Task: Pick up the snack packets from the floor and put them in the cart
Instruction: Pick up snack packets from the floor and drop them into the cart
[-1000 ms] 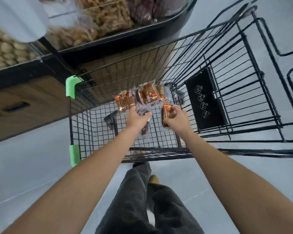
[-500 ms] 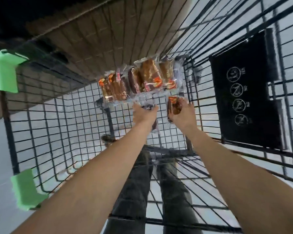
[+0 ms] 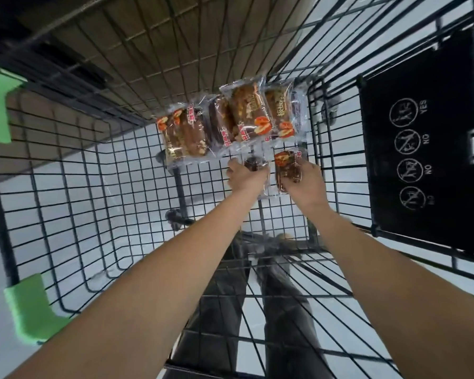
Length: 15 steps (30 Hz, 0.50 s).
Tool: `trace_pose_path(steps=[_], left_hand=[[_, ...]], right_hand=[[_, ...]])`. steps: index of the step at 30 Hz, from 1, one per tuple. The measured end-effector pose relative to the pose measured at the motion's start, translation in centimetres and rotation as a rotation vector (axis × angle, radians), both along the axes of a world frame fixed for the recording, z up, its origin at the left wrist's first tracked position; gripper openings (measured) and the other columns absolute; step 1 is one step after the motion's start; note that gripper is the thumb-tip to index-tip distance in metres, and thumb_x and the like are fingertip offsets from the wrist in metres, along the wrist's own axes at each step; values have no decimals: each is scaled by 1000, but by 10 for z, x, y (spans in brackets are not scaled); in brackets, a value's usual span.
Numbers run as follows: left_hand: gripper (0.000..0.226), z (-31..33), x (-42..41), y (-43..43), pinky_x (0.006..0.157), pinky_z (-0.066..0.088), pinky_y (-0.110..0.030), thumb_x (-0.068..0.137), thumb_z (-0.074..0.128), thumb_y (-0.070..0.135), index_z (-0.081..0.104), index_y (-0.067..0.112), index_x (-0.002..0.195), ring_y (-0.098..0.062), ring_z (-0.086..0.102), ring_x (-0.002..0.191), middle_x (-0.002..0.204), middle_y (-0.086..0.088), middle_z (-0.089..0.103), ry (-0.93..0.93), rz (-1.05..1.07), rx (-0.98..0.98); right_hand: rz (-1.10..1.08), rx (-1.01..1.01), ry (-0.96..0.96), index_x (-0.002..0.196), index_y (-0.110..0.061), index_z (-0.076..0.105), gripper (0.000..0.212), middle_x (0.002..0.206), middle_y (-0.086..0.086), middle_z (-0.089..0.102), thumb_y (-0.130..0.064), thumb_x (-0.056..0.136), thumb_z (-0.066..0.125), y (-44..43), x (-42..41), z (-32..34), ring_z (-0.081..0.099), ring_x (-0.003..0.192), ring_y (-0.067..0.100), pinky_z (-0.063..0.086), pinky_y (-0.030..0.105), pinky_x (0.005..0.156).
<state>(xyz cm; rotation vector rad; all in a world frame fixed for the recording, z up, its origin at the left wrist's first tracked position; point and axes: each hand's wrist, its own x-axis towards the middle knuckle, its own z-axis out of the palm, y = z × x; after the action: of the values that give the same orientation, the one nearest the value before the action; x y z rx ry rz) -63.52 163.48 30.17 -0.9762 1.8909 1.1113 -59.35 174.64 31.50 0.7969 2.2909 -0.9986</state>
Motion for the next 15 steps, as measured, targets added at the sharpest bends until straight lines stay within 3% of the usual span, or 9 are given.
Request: trace_pose_path(steps=[4, 7, 10, 12, 13, 15], left_hand=[[75, 20, 4, -11, 87, 35, -22, 86, 66, 19, 19, 11, 145, -27, 41, 130, 148, -10, 30, 48, 14, 29], [76, 47, 7, -21, 99, 34, -26, 85, 68, 17, 21, 11, 144, -25, 39, 131, 147, -11, 33, 120, 40, 68], [66, 90, 14, -33, 93, 26, -16, 87, 64, 11, 27, 11, 142, -18, 38, 131, 144, -6, 38, 243, 18, 79], [63, 121, 21, -43, 88, 30, -9, 87, 63, 6, 30, 12, 140, -15, 49, 118, 134, -3, 43, 330, -10, 82], [63, 139, 26, -50, 85, 34, -8, 86, 63, 5, 30, 12, 139, -12, 52, 109, 127, 0, 44, 359, -24, 78], [64, 169, 38, -64, 89, 34, -16, 85, 64, 5, 31, 12, 139, -11, 49, 108, 117, 4, 44, 412, -20, 64]], right_hand=[[-78, -64, 26, 122, -13, 58, 40, 114, 7, 62, -14, 83, 65, 0, 0, 11, 62, 97, 18, 46, 25, 85], [-115, -115, 60, 128, -10, 52, 44, 107, -1, 60, -10, 86, 64, -2, -2, 34, 59, 92, 13, 48, 23, 82], [-128, -208, 126, 137, -11, 44, 55, 121, 3, 57, -13, 86, 66, -11, -3, 67, 59, 104, 17, 52, 34, 92], [-98, -252, 174, 136, -14, 45, 53, 123, 2, 55, -14, 87, 65, -20, -4, 91, 56, 113, 20, 49, 42, 98], [-73, -274, 186, 136, -16, 45, 52, 120, -1, 54, -14, 88, 65, -24, -3, 104, 56, 112, 19, 49, 39, 99], [0, -308, 215, 137, -16, 44, 53, 116, -3, 52, -15, 89, 65, -34, -1, 127, 56, 102, 10, 50, 16, 87]])
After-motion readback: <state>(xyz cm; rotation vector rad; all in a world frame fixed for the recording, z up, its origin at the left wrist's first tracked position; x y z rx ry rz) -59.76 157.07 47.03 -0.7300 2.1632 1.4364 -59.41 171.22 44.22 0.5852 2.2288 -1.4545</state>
